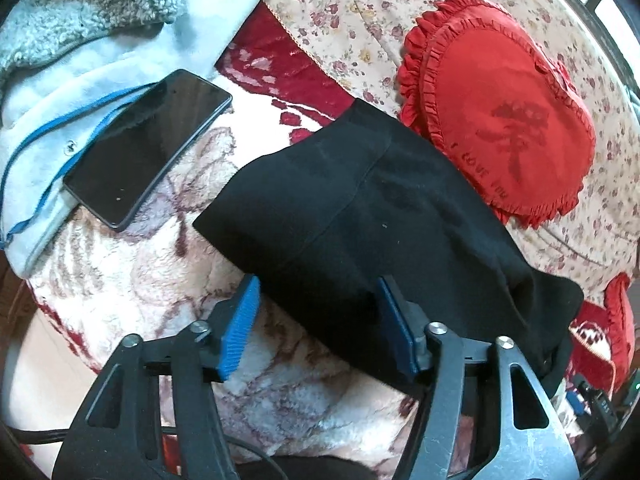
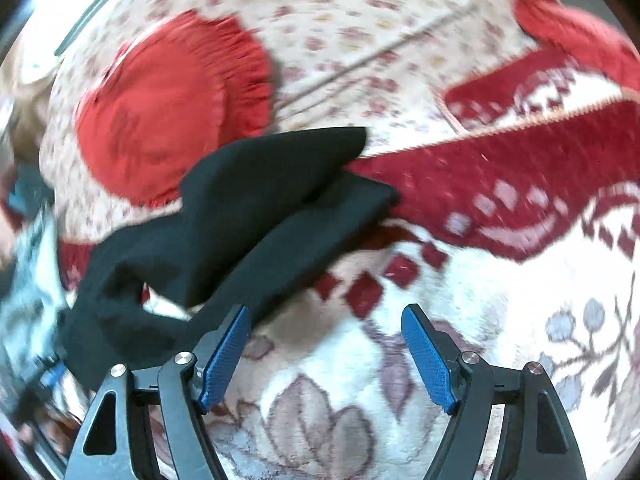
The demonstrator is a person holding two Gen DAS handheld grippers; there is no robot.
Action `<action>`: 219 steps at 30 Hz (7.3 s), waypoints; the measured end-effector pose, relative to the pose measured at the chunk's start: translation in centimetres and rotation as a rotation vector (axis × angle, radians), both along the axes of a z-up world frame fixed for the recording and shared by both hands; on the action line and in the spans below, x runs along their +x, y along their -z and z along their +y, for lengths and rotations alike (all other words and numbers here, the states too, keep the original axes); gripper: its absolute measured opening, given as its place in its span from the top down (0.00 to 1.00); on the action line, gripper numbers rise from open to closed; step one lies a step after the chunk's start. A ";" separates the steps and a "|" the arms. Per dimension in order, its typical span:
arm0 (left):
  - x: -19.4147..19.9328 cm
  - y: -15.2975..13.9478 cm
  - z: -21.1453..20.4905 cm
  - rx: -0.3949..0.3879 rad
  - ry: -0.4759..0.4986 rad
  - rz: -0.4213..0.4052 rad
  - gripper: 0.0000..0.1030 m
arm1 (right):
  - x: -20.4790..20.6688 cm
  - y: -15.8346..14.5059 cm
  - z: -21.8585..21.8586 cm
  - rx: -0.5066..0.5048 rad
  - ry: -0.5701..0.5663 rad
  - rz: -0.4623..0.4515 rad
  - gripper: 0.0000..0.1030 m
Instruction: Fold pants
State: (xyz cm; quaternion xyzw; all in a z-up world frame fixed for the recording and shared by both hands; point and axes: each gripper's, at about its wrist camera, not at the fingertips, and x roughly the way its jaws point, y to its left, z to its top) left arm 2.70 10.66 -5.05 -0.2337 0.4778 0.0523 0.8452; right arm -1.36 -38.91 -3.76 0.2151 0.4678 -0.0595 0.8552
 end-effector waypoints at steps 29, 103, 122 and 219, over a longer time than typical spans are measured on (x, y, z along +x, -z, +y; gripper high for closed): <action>-0.5 -1.8 -0.9 -0.013 0.043 -0.031 0.90 | 0.1 -2.0 -3.4 0.077 0.063 -0.163 0.95; 5.6 0.3 -2.2 0.069 0.149 0.059 0.44 | 17.5 -2.7 16.3 -0.067 -0.653 -0.176 0.53; 8.9 0.9 -3.5 0.125 0.173 0.045 0.38 | 25.3 4.3 26.6 -0.131 -1.018 -0.036 0.48; -4.1 0.1 0.0 -0.118 0.069 -0.005 0.70 | -0.8 1.3 28.9 0.033 -1.009 -0.134 0.89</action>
